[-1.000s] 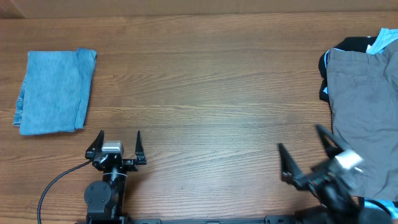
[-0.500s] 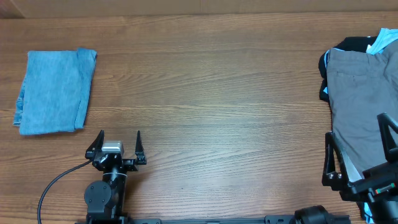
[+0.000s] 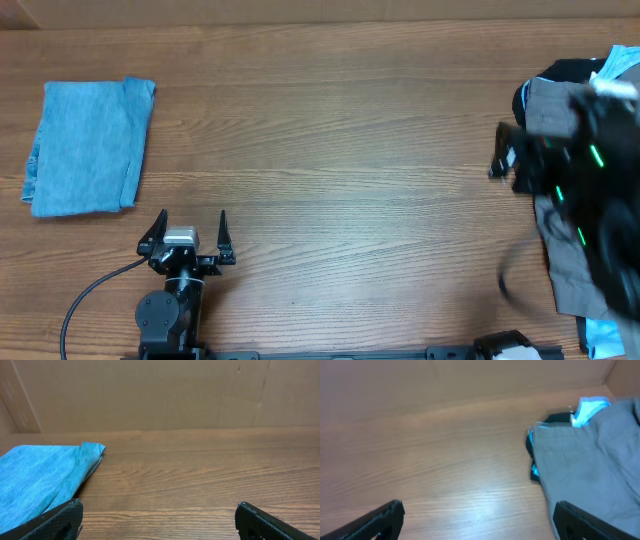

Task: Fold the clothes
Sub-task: 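Reach the right gripper into the clothes pile toward the grey shorts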

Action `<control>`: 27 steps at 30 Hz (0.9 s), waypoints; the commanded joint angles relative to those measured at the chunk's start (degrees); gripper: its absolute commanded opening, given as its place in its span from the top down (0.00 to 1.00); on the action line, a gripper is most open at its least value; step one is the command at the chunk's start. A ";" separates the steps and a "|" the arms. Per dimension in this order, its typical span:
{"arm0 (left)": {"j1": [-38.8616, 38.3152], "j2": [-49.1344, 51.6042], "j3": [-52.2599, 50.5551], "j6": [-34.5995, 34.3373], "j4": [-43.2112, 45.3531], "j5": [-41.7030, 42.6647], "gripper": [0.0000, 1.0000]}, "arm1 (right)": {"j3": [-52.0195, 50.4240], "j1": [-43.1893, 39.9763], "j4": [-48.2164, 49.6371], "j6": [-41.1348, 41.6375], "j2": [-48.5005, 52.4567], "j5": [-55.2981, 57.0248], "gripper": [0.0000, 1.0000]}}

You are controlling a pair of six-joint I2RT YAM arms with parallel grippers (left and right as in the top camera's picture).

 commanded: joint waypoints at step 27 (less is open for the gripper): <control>0.35 -0.39 -0.22 0.92 -0.09 -0.72 0.00 | 17.00 -25.92 19.63 -10.62 56.98 -3.89 0.18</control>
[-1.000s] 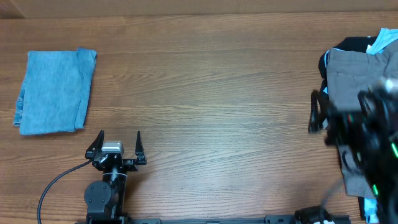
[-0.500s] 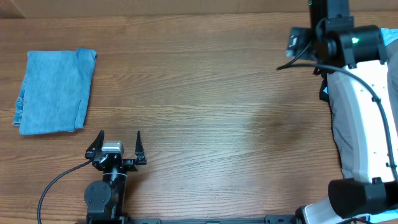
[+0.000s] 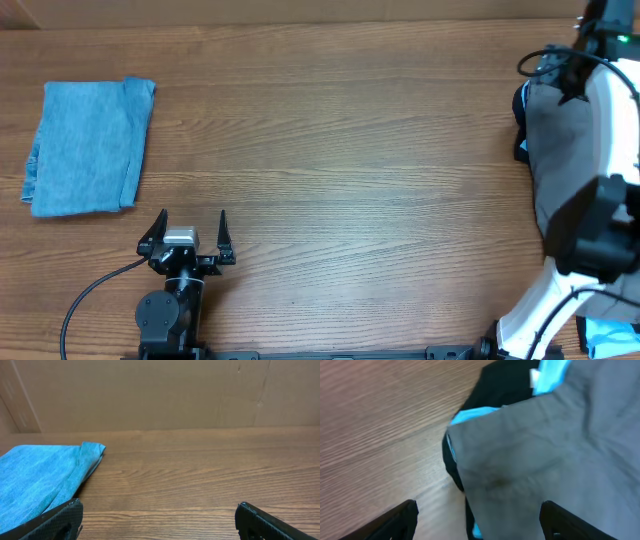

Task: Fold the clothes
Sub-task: 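Reach the right gripper into the clothes pile toward the grey shorts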

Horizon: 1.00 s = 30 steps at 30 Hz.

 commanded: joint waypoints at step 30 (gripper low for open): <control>0.35 -0.39 -0.22 0.92 -0.07 -0.72 0.00 | -2.14 -3.10 24.46 -4.00 16.48 -0.90 0.60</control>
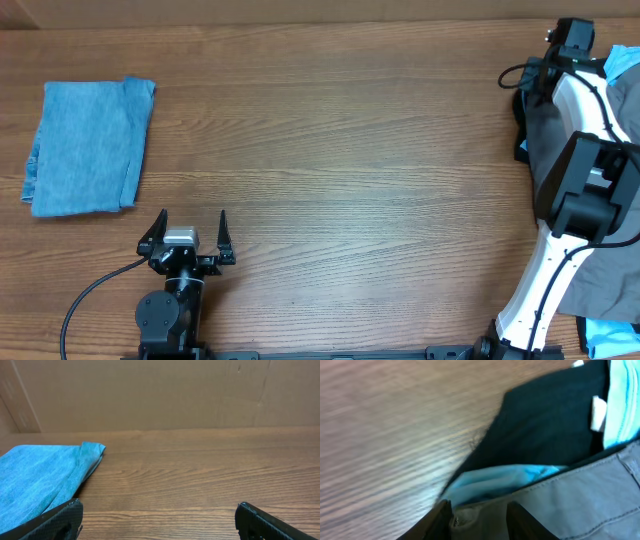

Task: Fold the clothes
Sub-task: 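Reach the right gripper into the clothes pile toward the grey shorts, then grasp the grey shorts with the right gripper and lift them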

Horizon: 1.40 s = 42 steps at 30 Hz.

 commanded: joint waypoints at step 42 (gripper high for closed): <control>0.35 -0.39 -0.20 0.92 -0.04 -0.74 0.00 | -2.23 -2.80 -3.98 5.18 -19.91 -8.41 0.96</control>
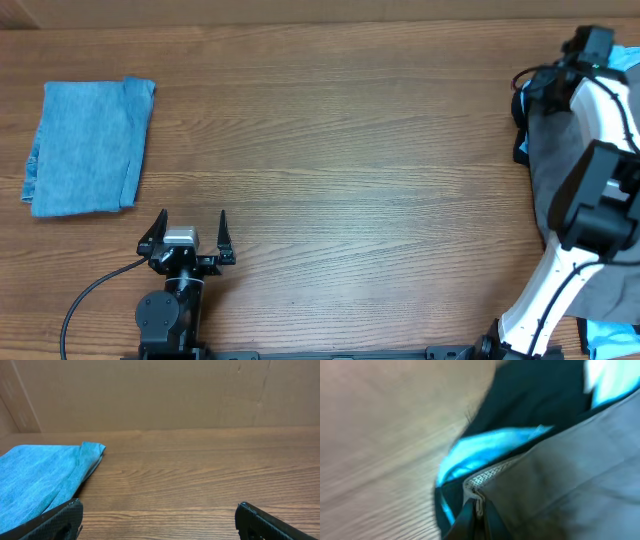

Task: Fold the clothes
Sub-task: 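Grasp the grey shorts with the right gripper and lift them, then drag the grey shorts left and lay them on the table center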

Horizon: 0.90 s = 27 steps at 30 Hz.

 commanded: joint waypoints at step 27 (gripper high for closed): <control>0.35 -0.39 -0.22 0.92 -0.07 -0.74 0.00 | 2.62 55.80 -4.66 1.57 -25.07 -8.46 0.44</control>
